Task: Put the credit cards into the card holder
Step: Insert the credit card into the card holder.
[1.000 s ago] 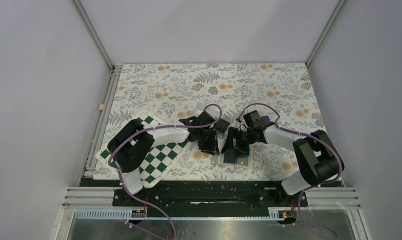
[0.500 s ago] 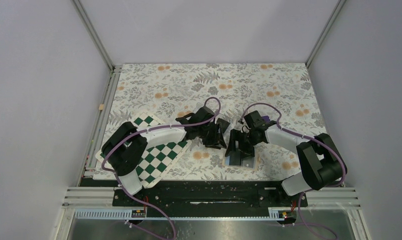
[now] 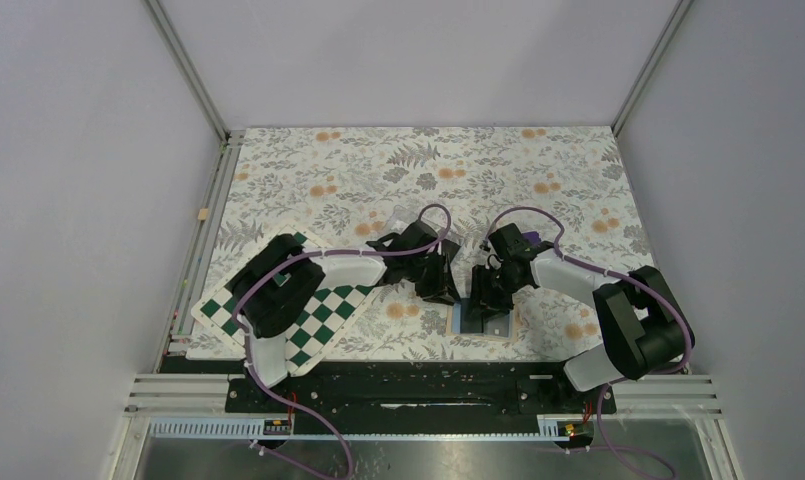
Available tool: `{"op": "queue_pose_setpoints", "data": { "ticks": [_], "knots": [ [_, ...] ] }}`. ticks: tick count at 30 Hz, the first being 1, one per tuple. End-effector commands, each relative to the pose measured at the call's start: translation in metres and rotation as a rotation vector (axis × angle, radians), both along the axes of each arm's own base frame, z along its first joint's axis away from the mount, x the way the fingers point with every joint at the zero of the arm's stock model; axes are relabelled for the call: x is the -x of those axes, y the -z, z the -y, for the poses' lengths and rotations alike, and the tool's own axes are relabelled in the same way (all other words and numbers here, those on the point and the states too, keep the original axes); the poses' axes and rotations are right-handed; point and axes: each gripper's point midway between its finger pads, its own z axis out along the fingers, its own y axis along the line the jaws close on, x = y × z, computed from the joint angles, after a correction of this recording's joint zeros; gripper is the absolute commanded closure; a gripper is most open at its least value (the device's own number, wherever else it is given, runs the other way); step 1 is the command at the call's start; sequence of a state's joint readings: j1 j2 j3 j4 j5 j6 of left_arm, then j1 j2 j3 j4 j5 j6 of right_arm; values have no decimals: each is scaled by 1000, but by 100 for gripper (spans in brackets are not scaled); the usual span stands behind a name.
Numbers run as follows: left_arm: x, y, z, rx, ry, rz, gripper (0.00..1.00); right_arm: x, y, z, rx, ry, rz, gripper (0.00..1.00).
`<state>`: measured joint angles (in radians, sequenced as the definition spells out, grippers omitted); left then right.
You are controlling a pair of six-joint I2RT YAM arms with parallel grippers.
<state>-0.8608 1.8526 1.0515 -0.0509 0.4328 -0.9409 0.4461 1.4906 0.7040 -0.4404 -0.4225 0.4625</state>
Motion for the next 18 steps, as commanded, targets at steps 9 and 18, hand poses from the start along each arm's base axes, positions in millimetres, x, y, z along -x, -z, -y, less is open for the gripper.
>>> {"op": "queue_pose_setpoints", "data": {
  "ticks": [9,18],
  "knots": [
    [6,15,14,51,34,-16,71,-2,0,5,44,-22,16,53],
    [0,-12,-4,-10,-4,83,78,-3,0,6,46,-25,17,53]
  ]
}}
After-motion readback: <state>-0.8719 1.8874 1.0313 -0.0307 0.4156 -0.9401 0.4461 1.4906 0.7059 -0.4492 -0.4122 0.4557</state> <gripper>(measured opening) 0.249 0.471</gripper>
